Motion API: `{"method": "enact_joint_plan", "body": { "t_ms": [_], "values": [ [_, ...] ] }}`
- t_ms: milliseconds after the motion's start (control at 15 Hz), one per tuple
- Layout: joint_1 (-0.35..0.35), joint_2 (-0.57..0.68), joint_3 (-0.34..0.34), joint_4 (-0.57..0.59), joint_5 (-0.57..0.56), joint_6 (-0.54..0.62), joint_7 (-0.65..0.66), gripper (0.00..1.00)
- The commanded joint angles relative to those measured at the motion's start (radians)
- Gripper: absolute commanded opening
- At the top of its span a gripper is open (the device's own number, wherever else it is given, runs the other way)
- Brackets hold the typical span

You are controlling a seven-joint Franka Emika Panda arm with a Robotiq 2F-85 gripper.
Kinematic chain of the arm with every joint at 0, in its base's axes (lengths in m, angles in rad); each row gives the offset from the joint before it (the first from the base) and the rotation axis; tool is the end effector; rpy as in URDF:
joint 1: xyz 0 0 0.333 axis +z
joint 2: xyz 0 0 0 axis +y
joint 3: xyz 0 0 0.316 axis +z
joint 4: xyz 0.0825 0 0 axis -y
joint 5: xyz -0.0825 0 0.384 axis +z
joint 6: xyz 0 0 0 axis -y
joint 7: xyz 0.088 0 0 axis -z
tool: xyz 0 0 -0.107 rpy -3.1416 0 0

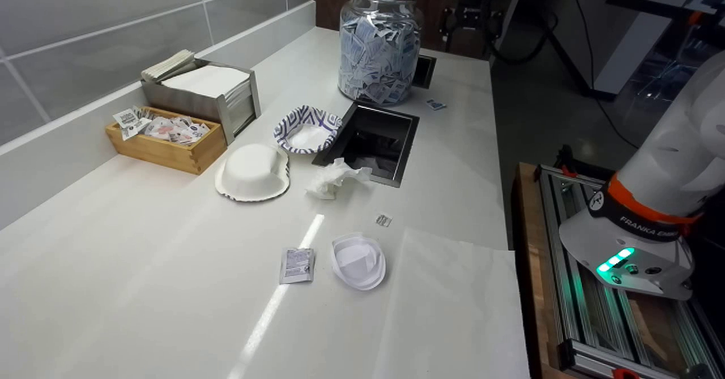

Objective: Pick up one white sachet from the jar and put it on the counter

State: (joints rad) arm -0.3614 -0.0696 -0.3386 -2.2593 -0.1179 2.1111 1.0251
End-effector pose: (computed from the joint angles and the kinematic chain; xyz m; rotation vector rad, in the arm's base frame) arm 0.3789 -0.3273 0.3830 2.0614 -2.2508 -0.1044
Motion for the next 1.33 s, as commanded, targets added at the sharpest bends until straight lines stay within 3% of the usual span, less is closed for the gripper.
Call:
{"method": "enact_joint_plan", "body": {
  "t_ms": [0, 467, 1267],
  "values": [
    [-0.005, -0.097, 0.016, -0.04, -0.09, -0.038, 0.019, 1.0],
    [0.005, -0.214, 0.076, -0.057, -0.203, -0.045, -0.067, 1.0],
    [0.072, -0.313, 0.187, -0.043, -0.161, -0.044, -0.45, 1.0]
  ]
}}
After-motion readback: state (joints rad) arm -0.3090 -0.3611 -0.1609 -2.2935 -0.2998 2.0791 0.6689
